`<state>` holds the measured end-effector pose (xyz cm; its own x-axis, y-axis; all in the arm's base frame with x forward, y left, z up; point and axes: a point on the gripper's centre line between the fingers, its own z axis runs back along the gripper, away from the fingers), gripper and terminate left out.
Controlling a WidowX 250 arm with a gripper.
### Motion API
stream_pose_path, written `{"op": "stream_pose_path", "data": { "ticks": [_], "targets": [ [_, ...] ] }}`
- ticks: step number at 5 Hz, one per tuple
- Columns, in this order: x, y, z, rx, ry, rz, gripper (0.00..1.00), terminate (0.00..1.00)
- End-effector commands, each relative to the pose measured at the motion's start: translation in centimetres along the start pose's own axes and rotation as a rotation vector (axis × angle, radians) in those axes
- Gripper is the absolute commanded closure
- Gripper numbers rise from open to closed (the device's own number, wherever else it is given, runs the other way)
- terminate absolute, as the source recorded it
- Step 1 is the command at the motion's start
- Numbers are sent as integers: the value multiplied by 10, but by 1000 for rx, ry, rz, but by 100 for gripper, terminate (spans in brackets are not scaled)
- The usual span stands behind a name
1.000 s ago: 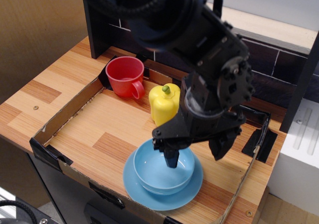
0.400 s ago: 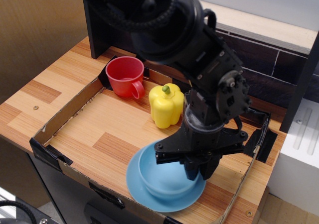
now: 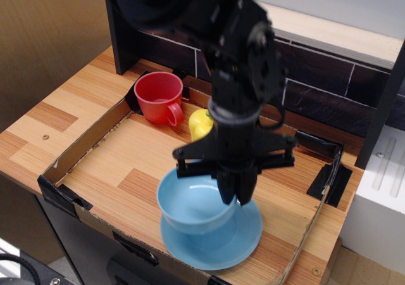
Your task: Take bowl off plate
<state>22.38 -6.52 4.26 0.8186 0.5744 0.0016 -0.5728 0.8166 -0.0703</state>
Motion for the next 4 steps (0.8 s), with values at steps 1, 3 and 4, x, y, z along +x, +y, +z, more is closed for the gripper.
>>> {"op": "stream_pose_path", "data": {
  "ticks": [1, 3, 4],
  "targets": [
    [34, 27, 19, -22, -101, -187, 100, 0],
    [47, 59, 12, -31, -109, -373, 100, 0],
    [55, 66, 5, -2, -111, -359, 100, 0]
  ]
}}
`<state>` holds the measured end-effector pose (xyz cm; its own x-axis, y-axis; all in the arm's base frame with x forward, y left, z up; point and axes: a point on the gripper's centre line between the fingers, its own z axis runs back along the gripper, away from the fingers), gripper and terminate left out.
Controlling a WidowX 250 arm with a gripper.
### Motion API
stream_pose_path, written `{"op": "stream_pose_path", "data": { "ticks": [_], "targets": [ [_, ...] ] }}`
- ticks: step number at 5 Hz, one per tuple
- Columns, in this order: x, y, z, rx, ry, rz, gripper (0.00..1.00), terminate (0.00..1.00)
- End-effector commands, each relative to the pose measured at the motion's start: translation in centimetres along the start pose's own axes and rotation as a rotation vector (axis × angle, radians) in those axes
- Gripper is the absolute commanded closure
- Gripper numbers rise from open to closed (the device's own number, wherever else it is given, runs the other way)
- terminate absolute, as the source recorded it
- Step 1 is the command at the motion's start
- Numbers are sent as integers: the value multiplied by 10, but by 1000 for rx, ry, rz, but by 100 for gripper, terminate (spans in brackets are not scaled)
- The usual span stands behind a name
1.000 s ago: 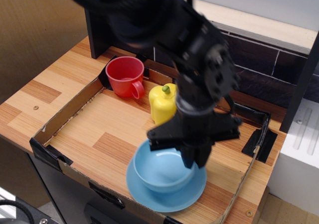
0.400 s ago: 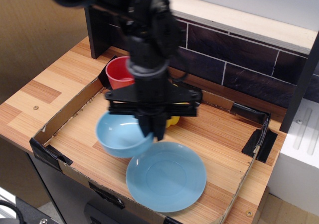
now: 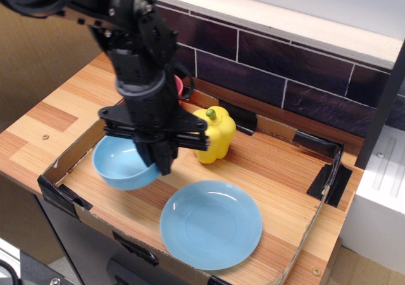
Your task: Take bowl off plate
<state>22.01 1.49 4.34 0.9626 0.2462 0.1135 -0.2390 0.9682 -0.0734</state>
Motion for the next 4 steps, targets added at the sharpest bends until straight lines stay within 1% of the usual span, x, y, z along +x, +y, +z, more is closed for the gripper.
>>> {"op": "stream_pose_path", "data": {
  "ticks": [1, 2, 3, 4],
  "targets": [
    [13, 4, -12, 36, -9, 7, 100, 0],
    [13, -2, -13, 21, -6, 31, 0, 0],
    [13, -6, -5, 3, -10, 33, 0, 0],
    [13, -10, 18, -18, -29, 34, 0, 0]
  ]
}}
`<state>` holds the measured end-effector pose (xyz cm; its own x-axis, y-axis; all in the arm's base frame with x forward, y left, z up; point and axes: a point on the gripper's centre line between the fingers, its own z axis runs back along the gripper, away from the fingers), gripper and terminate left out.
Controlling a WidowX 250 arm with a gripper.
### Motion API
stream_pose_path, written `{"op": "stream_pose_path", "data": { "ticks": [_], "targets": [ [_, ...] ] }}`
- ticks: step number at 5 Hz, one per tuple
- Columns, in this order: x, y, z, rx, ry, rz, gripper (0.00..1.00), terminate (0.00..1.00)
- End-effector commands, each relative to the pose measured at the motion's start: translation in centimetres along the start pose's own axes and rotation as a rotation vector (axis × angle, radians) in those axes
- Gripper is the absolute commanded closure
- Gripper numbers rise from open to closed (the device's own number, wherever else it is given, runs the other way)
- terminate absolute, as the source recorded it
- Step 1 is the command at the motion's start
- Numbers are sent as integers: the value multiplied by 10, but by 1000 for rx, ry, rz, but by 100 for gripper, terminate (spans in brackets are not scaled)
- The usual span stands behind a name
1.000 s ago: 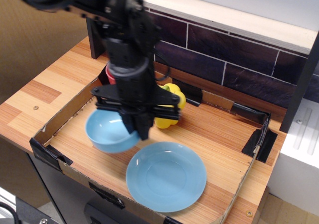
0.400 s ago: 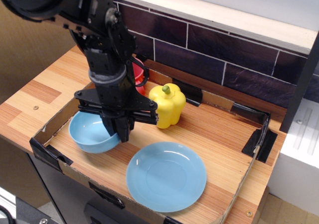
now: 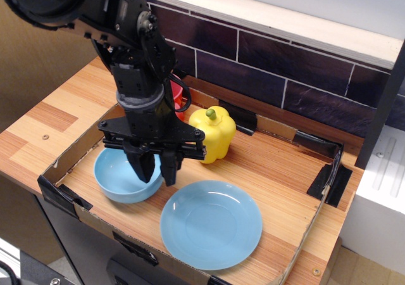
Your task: Take bowl off plate
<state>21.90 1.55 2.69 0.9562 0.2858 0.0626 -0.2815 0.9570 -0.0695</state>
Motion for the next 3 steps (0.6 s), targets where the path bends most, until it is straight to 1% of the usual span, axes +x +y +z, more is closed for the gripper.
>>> {"op": "stream_pose_path", "data": {
  "ticks": [1, 2, 3],
  "targets": [
    [13, -16, 61, -38, -115, 10, 0, 0],
    [13, -16, 61, -38, -115, 10, 0, 0],
    [13, -16, 61, -38, -115, 10, 0, 100]
  ]
}}
